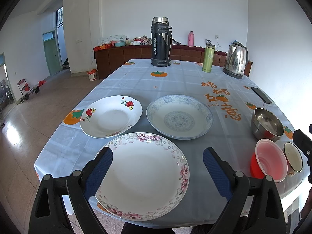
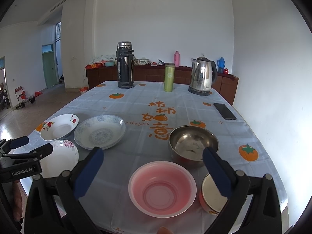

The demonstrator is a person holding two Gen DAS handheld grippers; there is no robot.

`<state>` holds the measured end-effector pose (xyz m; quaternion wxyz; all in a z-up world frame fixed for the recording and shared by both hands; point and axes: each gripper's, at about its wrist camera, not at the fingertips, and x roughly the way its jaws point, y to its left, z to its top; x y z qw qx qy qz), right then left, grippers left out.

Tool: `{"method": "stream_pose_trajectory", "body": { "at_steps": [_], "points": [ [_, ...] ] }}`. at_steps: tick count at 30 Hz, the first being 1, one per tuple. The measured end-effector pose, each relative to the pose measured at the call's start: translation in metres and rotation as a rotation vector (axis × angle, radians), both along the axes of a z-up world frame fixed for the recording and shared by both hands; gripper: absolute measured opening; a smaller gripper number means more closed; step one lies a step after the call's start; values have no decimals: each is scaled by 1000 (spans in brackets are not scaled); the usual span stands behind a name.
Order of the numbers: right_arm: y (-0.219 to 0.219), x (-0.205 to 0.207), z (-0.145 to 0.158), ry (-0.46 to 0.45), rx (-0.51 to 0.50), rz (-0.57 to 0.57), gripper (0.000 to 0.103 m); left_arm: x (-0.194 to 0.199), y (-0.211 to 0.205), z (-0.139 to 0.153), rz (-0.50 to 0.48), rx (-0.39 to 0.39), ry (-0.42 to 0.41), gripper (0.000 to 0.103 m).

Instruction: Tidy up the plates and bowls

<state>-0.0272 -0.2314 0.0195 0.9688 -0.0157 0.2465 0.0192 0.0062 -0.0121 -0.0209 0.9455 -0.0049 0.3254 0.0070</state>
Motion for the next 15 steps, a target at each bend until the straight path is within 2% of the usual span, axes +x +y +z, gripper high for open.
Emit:
{"method": "stream_pose_trajectory", "body": {
  "at_steps": [15],
  "points": [
    [9,9,-6,19,-12,16,103,5,4,-3,3,-10,11,95]
  ]
}}
